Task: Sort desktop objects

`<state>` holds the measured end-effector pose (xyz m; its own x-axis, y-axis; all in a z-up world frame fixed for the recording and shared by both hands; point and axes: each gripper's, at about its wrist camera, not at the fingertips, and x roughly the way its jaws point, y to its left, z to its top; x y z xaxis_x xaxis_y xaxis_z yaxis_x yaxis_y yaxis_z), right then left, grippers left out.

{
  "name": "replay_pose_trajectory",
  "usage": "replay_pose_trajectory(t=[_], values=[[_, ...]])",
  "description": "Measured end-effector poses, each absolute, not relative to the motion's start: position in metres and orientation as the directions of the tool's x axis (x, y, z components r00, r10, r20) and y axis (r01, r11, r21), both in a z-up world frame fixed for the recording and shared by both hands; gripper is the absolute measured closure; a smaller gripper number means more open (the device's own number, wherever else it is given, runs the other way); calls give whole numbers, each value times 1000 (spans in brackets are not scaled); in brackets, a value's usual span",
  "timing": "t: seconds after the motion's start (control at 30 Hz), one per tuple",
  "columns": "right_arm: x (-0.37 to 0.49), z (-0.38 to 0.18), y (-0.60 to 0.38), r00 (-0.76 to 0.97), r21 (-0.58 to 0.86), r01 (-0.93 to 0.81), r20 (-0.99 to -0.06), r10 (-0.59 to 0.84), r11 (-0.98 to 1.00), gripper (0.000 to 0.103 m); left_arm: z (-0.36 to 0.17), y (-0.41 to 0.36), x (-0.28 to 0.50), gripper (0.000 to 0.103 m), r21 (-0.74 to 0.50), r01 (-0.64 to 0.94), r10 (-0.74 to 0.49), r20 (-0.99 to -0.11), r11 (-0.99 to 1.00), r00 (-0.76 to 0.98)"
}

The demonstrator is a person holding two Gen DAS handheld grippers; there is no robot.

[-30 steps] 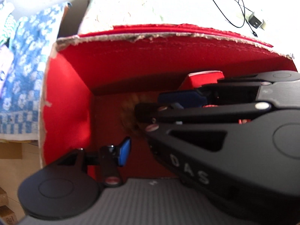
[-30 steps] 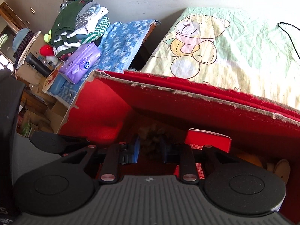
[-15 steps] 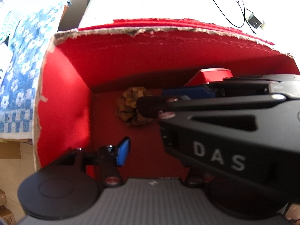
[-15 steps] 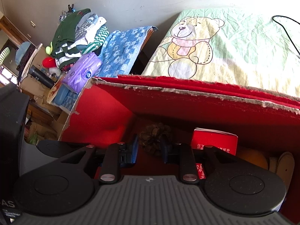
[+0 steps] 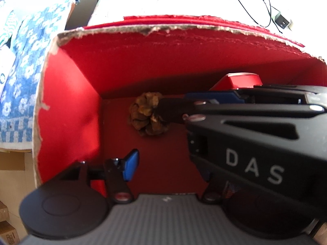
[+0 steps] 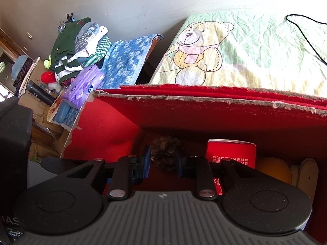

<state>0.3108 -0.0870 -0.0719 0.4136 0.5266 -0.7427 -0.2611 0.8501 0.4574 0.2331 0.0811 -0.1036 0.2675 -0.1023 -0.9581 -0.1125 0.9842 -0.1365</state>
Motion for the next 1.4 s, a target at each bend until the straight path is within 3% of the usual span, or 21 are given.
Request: replay_pose_trajectory(t=[0.37,1.4], values=[[306,-70,-81,446,389,-253,-766,464,886,77,-107,85,233,35,-167,-116,-130,-953,979,273],[305,-72,-94,449,470,-221,-729,517,855,78,-105,87,231,35,-170,-118,-128,-944,978,303]])
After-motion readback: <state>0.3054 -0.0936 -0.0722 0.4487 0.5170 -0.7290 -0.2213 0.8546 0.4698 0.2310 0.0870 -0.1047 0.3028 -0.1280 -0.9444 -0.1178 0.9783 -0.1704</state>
